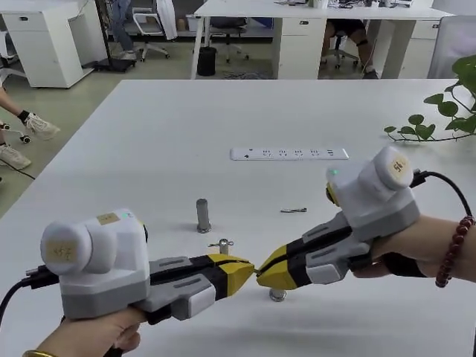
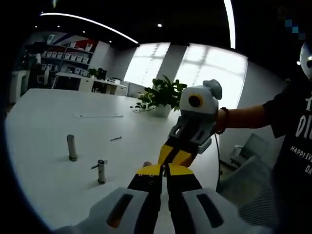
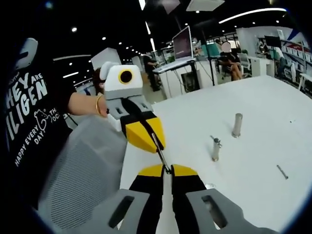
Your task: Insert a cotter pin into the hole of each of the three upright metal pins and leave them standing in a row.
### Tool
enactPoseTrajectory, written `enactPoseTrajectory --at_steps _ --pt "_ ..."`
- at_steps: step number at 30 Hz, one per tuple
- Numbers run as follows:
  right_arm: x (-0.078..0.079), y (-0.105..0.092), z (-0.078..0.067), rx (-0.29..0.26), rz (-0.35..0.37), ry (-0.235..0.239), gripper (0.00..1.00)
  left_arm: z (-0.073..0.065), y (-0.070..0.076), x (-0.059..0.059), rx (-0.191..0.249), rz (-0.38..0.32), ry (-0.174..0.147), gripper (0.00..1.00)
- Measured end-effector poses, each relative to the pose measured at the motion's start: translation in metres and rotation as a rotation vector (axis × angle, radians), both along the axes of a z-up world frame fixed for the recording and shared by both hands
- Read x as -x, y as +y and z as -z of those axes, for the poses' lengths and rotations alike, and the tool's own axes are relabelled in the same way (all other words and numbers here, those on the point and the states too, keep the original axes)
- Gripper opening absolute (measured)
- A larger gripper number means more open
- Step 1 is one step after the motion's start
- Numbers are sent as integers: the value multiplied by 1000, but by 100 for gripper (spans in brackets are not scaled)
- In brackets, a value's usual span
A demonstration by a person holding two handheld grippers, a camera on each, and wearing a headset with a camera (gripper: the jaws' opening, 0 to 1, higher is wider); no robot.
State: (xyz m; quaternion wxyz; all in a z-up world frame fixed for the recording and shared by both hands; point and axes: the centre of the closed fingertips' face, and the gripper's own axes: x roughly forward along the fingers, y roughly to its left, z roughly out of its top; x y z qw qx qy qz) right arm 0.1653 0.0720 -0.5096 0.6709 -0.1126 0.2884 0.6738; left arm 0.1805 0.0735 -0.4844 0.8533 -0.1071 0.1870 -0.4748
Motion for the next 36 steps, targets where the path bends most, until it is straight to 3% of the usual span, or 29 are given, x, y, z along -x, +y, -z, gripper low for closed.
enactPoseTrajectory --at_steps 6,12,18,27,32,36 --pt "-2 -2 3 56 -46 -79 0 4 2 0 -23 3 1 1" --pt "-2 -6 12 141 -108 -167 0 7 3 -3 -78 -16 -37 4" --pt "-9 -13 16 182 -106 -195 0 6 4 -7 -83 -38 -60 20" --pt "-18 -37 25 258 -66 -201 0 13 4 -7 -126 -41 -78 27" --pt "-22 -50 29 301 -47 -203 0 20 3 -11 -179 -61 -119 29" --pt "-25 -61 34 354 -43 -216 0 26 -1 -13 -204 -78 -124 32"
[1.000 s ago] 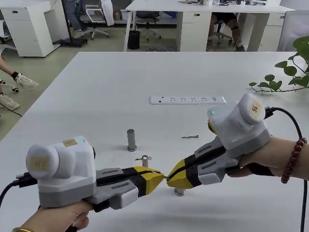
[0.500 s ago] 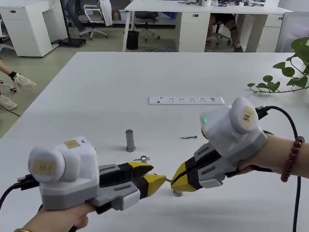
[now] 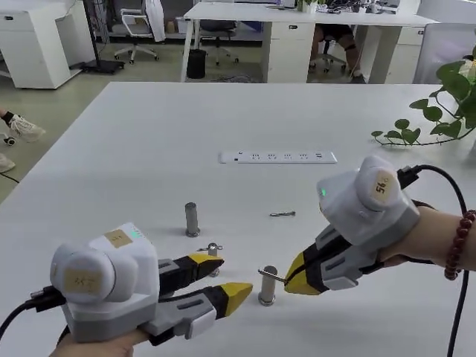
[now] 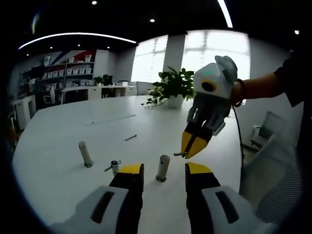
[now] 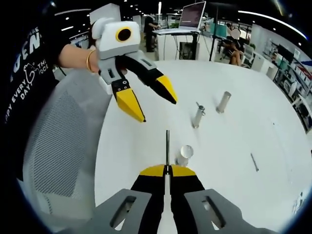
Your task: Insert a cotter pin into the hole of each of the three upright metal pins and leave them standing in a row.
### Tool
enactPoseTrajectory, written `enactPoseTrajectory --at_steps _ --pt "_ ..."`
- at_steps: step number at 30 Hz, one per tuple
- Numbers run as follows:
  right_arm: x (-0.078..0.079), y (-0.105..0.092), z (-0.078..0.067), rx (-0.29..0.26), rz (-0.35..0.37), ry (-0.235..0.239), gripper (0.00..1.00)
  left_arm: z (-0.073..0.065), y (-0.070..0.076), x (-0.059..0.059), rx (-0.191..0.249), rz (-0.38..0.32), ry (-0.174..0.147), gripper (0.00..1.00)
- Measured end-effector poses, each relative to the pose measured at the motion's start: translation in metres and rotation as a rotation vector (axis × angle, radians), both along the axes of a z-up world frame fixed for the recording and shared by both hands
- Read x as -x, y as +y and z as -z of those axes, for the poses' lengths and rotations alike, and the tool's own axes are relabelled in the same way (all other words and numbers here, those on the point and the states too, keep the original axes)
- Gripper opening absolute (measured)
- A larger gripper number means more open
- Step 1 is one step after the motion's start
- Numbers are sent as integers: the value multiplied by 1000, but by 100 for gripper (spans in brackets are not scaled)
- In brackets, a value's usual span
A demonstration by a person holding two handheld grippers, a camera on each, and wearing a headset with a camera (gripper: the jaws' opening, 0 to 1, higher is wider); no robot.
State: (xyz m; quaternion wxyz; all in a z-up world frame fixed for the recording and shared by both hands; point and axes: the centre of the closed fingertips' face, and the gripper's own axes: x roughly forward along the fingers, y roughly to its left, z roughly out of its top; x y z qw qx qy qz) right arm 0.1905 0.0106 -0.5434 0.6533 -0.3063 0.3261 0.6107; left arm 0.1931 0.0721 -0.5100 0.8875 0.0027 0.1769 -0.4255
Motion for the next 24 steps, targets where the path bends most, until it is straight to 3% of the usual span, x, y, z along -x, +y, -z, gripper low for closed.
enactPoseTrajectory --at_steps 6,13,24 --pt "-8 -16 3 49 2 -19 0 11 -3 -6 -51 -30 -12 31" --pt "-16 -32 13 96 2 -22 0 25 -5 -11 -84 -77 12 33" --pt "-20 -44 28 149 -34 -13 0 48 -21 -15 -153 -62 30 31"
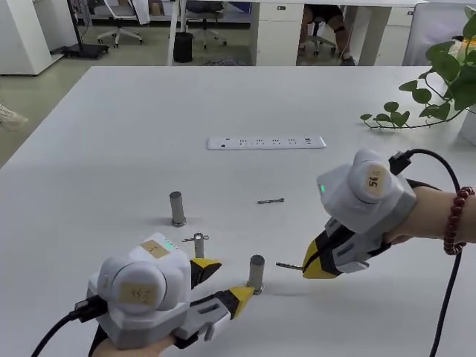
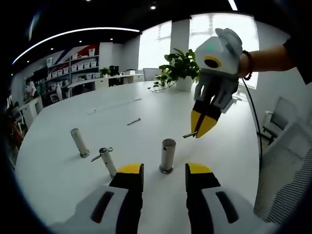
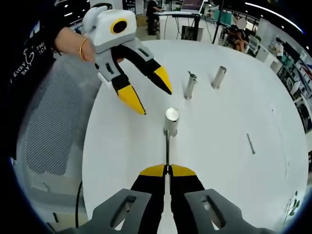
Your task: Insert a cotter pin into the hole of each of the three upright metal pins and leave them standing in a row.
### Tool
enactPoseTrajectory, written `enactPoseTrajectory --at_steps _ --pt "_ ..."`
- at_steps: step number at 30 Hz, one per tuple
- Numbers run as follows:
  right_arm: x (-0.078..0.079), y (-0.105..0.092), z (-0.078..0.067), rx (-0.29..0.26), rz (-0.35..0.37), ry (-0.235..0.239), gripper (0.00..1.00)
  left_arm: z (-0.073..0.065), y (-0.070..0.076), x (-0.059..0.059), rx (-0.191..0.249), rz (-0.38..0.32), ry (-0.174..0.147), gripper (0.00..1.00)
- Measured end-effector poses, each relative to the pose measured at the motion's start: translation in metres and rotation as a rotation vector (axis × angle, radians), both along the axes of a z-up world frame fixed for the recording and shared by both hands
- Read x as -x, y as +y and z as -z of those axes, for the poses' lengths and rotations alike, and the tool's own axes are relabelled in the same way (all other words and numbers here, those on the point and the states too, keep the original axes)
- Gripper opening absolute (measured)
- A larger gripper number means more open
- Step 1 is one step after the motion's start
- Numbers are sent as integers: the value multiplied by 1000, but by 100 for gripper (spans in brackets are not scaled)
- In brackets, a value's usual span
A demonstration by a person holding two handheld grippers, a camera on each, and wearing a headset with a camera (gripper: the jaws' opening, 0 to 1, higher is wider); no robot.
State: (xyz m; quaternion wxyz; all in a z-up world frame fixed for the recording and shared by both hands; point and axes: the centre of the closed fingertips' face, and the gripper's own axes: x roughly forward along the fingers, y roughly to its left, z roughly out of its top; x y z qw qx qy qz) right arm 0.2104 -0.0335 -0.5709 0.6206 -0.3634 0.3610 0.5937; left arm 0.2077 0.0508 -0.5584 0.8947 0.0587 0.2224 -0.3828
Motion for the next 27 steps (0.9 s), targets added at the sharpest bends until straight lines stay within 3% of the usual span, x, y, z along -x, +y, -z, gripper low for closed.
enactPoseTrajectory --at_steps 15,27 --pt "-9 3 8 12 -57 -2 0 19 -16 -10 -68 32 8 24" --pt "-10 10 5 -7 -82 -10 0 26 -25 -17 -94 40 20 21"
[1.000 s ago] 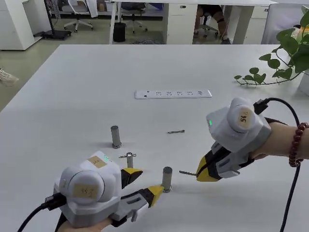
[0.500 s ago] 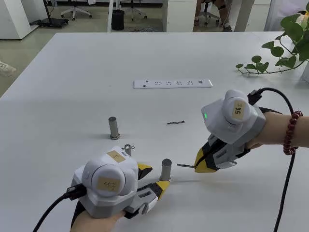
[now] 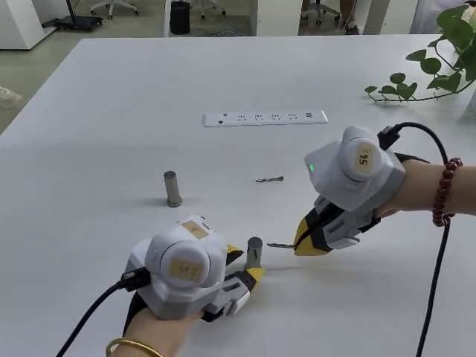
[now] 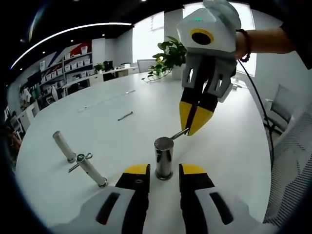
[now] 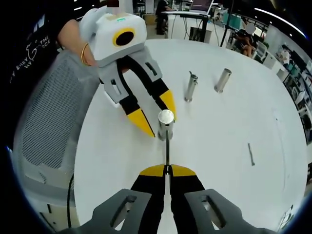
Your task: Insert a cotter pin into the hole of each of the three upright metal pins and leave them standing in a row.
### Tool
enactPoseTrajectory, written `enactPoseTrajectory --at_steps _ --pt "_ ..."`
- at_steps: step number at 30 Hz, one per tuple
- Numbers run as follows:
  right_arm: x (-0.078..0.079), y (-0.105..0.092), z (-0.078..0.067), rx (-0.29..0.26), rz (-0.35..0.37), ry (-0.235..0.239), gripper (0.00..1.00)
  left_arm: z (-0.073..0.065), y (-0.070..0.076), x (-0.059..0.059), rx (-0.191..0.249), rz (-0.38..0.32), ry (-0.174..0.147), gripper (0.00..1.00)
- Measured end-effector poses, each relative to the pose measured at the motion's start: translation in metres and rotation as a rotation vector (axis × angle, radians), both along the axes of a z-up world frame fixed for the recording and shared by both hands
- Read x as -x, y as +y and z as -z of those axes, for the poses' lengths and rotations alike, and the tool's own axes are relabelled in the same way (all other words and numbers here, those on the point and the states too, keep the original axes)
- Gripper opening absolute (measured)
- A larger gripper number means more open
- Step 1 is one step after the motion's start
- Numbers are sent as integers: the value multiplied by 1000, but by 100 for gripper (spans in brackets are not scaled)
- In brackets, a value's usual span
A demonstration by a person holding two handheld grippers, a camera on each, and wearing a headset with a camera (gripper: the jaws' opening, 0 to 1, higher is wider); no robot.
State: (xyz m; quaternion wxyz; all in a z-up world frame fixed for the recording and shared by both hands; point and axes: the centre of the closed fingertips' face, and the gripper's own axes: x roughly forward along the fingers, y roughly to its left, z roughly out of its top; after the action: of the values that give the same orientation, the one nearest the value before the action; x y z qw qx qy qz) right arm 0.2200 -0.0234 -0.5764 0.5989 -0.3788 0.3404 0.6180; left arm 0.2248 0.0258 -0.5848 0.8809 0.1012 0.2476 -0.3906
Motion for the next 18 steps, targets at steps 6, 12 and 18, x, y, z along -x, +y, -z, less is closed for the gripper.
enactPoseTrajectory --at_steps 6,12,18 --pt "-2 3 -1 -9 -7 -11 0 1 -2 -2 13 -6 10 18" --pt "-4 4 -1 -11 -8 -14 0 3 -2 -1 8 -6 21 16" --pt "-2 5 -2 -6 -17 -18 0 5 -4 -1 9 -5 29 13"
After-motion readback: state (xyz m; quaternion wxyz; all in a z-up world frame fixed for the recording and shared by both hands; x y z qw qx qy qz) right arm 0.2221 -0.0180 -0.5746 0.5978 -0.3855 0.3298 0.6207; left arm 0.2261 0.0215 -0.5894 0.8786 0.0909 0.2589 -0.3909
